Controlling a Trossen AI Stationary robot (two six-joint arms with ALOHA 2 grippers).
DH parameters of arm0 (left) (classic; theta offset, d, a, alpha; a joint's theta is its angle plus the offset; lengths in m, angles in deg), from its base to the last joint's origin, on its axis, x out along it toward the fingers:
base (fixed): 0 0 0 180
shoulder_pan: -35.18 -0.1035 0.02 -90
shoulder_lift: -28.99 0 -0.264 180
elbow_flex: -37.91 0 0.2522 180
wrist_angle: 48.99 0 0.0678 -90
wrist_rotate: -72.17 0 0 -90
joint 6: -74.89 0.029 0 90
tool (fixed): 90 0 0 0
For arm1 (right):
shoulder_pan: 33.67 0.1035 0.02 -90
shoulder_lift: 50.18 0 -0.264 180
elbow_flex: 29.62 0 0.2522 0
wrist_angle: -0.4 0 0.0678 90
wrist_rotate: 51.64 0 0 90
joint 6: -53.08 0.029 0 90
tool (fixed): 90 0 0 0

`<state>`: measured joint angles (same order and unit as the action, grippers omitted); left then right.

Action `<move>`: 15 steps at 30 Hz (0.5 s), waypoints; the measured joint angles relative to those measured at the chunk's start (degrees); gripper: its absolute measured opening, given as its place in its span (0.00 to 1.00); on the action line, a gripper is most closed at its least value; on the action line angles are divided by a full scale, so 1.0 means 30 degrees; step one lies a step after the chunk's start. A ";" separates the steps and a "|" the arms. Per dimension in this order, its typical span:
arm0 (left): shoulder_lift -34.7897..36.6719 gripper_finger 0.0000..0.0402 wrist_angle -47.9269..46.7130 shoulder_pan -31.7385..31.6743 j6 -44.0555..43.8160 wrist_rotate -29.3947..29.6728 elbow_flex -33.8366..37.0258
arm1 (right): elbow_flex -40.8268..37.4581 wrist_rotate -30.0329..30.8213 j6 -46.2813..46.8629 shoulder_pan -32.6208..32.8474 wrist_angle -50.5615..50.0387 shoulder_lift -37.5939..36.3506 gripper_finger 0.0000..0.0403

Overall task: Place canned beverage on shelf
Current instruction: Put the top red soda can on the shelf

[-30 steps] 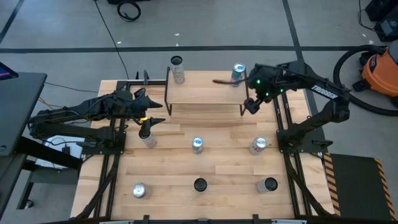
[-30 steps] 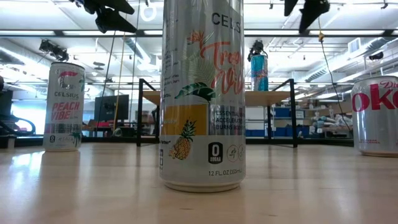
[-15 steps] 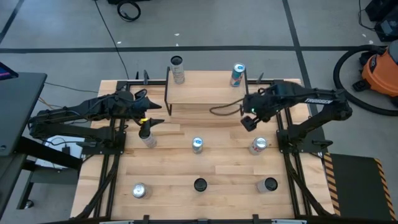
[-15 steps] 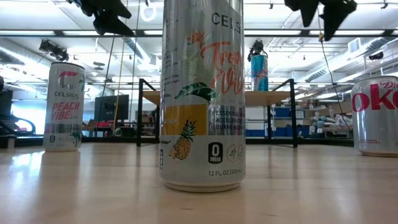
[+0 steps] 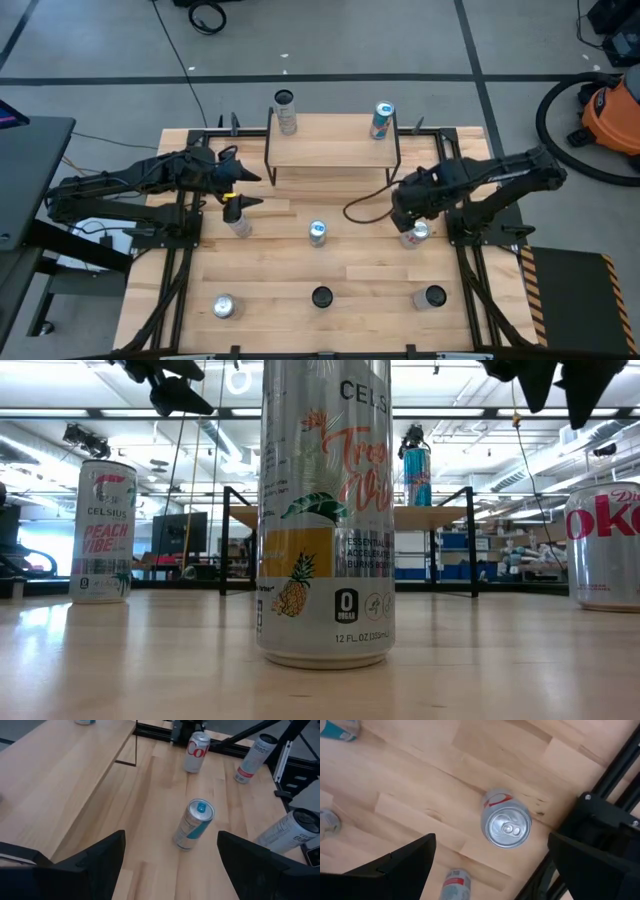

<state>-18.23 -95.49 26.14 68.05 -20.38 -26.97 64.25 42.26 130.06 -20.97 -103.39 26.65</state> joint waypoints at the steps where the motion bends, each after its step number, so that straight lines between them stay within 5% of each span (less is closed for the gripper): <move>1: -0.0001 0.79 -0.0062 0.0000 0.0002 0.0000 0.0000 | 0.0000 0.0237 0.0451 0.0234 0.0011 -0.0001 0.98; 15: -0.0006 0.79 -0.0210 0.0004 0.0479 -0.0081 0.0000 | 0.0000 0.0518 0.2813 0.2698 0.0041 0.0988 0.98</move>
<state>-18.25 -96.12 26.15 69.49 -20.62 -26.97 64.25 43.82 138.50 -12.88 -103.27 29.61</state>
